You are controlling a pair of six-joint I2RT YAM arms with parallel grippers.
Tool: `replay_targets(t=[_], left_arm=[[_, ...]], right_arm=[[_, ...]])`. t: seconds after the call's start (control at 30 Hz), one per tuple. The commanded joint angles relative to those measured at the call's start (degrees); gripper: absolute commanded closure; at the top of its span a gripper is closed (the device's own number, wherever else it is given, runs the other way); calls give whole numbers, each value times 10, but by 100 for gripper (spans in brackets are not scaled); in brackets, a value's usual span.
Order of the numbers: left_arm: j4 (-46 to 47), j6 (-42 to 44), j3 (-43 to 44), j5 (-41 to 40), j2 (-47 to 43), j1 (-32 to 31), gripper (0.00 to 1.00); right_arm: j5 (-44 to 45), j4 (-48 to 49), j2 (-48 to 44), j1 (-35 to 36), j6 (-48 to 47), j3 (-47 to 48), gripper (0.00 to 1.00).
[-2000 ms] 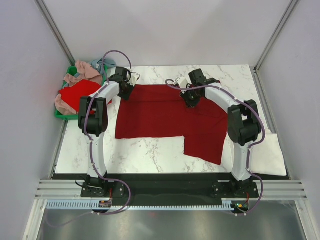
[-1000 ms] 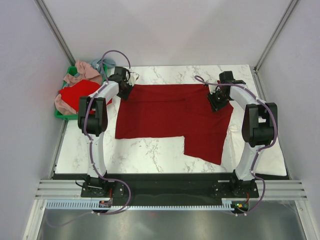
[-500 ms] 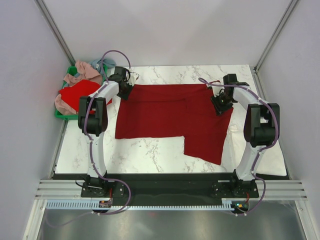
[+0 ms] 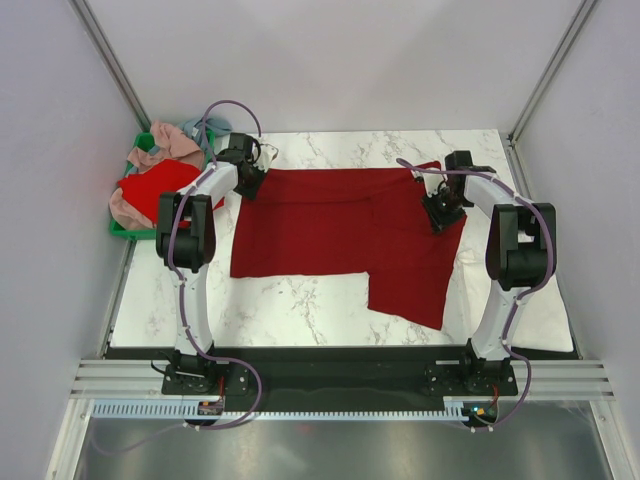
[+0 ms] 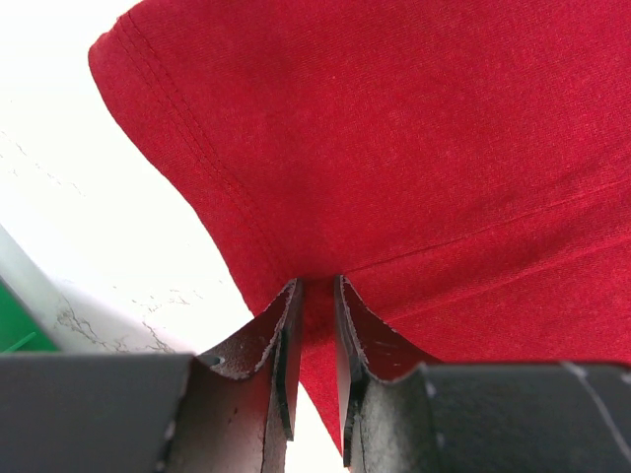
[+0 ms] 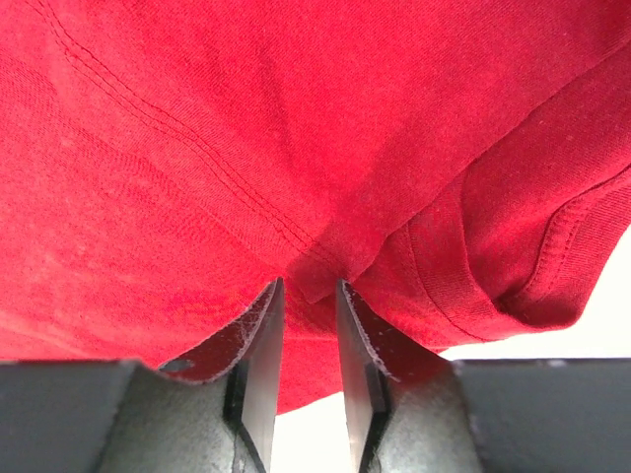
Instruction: Fold and stack the t-shirts
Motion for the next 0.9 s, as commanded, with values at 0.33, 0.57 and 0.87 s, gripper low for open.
replay_targets(t=[0.33, 0.57, 0.87], left_arm=[[0, 1, 15, -12, 6, 3, 74], [0, -1, 18, -12, 9, 3, 74], [0, 1, 19, -12, 10, 4, 74]], right_arm=[[-7, 15, 5, -4, 7, 1, 86], [-2, 16, -4, -4, 8, -3, 95], [9, 22, -14, -5, 15, 5, 91]])
